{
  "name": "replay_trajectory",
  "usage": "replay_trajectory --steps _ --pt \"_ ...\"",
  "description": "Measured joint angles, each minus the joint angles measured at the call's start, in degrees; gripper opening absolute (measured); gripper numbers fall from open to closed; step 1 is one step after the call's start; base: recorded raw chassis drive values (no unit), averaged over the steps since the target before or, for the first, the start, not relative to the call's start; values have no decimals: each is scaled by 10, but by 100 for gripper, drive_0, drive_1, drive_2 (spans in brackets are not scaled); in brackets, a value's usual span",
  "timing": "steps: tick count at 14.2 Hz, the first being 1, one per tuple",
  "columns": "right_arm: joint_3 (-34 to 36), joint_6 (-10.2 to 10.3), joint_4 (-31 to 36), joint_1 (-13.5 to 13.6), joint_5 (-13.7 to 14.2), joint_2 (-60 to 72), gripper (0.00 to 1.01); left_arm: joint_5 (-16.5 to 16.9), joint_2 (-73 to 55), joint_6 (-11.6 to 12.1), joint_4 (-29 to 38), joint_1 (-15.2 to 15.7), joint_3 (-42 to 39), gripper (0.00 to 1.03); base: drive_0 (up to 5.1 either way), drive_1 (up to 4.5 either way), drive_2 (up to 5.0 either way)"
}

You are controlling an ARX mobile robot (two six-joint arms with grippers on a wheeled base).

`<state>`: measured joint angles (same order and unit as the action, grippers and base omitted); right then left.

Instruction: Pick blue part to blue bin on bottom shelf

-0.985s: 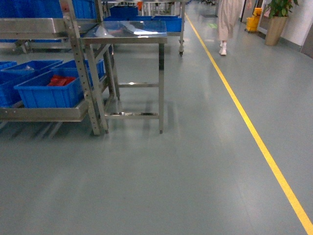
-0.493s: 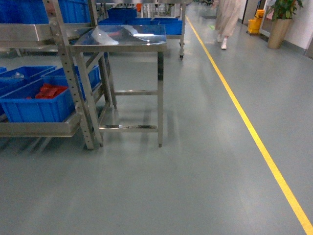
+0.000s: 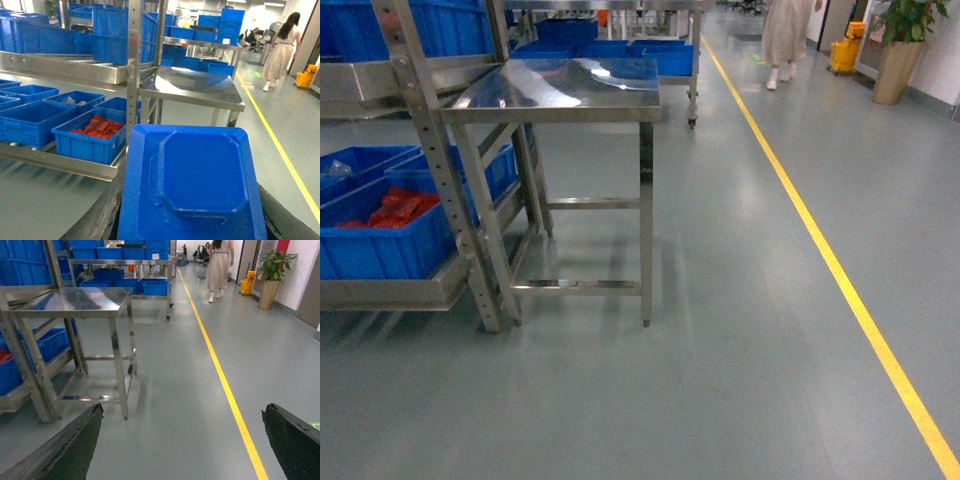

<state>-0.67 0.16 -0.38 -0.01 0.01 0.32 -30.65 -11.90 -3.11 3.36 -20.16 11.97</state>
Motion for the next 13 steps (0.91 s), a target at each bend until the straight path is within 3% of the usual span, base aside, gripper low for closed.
replay_trajectory --steps 13 --pt "0 0 2 0 0 0 98 0 0 0 1 0 0 43 0 415 -415"
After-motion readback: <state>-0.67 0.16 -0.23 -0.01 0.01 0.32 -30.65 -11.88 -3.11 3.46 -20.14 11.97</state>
